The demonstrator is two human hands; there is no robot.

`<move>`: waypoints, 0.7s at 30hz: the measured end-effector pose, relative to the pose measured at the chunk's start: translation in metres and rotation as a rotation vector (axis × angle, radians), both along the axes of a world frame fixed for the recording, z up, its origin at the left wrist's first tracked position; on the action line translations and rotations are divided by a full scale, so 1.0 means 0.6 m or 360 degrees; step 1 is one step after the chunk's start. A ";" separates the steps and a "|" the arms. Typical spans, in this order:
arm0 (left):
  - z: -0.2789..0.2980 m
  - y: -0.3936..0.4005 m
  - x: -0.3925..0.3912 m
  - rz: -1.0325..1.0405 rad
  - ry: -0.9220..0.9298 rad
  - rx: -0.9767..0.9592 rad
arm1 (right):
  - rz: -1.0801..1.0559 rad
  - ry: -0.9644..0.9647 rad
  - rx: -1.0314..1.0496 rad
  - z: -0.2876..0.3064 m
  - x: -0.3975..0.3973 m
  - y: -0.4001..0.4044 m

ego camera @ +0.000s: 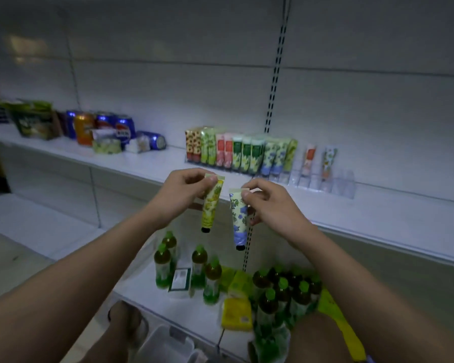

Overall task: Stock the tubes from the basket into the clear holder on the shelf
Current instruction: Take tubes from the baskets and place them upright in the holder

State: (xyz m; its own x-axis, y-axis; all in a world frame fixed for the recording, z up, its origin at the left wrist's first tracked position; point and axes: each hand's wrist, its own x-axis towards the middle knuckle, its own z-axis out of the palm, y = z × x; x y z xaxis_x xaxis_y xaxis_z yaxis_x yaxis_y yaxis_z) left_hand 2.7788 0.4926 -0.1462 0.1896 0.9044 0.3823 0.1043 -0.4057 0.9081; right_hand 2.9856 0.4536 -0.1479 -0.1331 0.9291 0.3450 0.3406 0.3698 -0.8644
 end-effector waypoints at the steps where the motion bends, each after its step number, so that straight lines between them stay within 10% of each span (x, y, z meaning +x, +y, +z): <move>1: 0.019 0.004 0.001 -0.0018 0.0034 0.0019 | -0.0006 -0.0042 0.0018 0.017 0.006 0.000; 21: 0.098 0.124 0.048 -0.0190 0.0011 -0.0002 | -0.0476 -0.0285 0.0188 0.107 0.125 0.123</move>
State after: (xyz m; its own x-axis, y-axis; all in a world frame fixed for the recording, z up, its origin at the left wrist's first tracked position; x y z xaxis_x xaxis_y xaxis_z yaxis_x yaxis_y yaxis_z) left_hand 2.8076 0.5668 -0.0872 0.2984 0.8758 0.3793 0.0617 -0.4143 0.9080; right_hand 3.0606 0.5272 -0.0836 0.0702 0.8912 0.4482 0.5909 0.3248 -0.7385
